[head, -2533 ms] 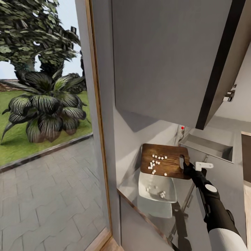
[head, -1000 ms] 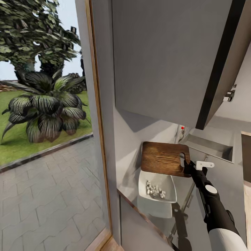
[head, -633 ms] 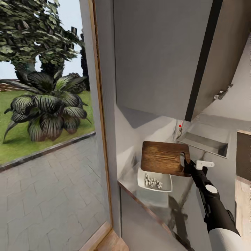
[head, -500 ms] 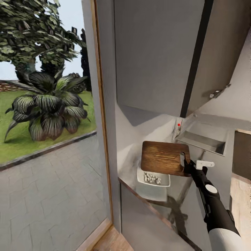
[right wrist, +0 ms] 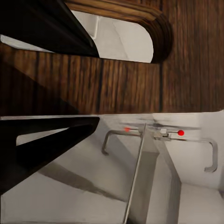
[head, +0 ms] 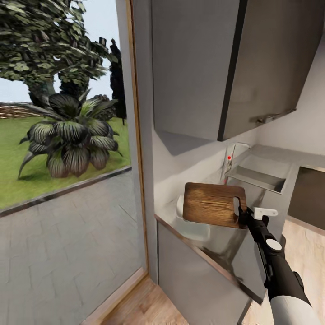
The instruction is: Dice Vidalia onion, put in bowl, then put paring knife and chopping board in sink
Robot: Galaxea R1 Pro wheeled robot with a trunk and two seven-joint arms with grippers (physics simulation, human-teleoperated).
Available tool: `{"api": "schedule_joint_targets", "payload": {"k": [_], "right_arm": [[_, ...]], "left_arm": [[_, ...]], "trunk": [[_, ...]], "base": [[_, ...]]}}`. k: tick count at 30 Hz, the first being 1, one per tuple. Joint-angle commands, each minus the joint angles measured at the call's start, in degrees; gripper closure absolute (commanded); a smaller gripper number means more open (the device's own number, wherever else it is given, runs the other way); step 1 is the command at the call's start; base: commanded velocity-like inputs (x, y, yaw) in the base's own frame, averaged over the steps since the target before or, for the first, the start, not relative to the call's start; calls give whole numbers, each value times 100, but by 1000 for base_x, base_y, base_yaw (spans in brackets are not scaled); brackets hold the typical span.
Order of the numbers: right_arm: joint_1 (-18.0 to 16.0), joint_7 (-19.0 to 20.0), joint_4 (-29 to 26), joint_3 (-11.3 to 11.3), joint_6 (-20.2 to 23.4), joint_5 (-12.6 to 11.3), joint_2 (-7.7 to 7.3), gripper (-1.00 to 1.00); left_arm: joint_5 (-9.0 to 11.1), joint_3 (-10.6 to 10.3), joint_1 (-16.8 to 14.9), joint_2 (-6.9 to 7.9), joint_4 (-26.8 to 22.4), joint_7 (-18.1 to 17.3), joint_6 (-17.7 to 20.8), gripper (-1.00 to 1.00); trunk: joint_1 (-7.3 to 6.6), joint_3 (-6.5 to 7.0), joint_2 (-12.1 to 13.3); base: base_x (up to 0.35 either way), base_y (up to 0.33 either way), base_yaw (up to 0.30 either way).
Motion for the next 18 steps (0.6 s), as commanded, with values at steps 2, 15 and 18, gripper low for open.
{"api": "schedule_joint_targets", "payload": {"k": [2, 15, 18], "right_arm": [[-4, 37, -8, -19, 5, 54, 4, 100], [-4, 37, -8, -20, 5, 54, 4, 100], [-4, 37, -8, -19, 5, 54, 3, 100]], "left_arm": [[52, -14, 2, 2, -11, 1, -9, -100], [45, -20, 0, -34, -12, 1, -9, -100], [43, -21, 1, -41, -12, 1, -9, -100]], "trunk": [[0, -8, -10], [0, -8, -10], [0, -8, -10]], "base": [[-292, -181, 218], [-169, -254, 280], [-29, -298, 286]]}}
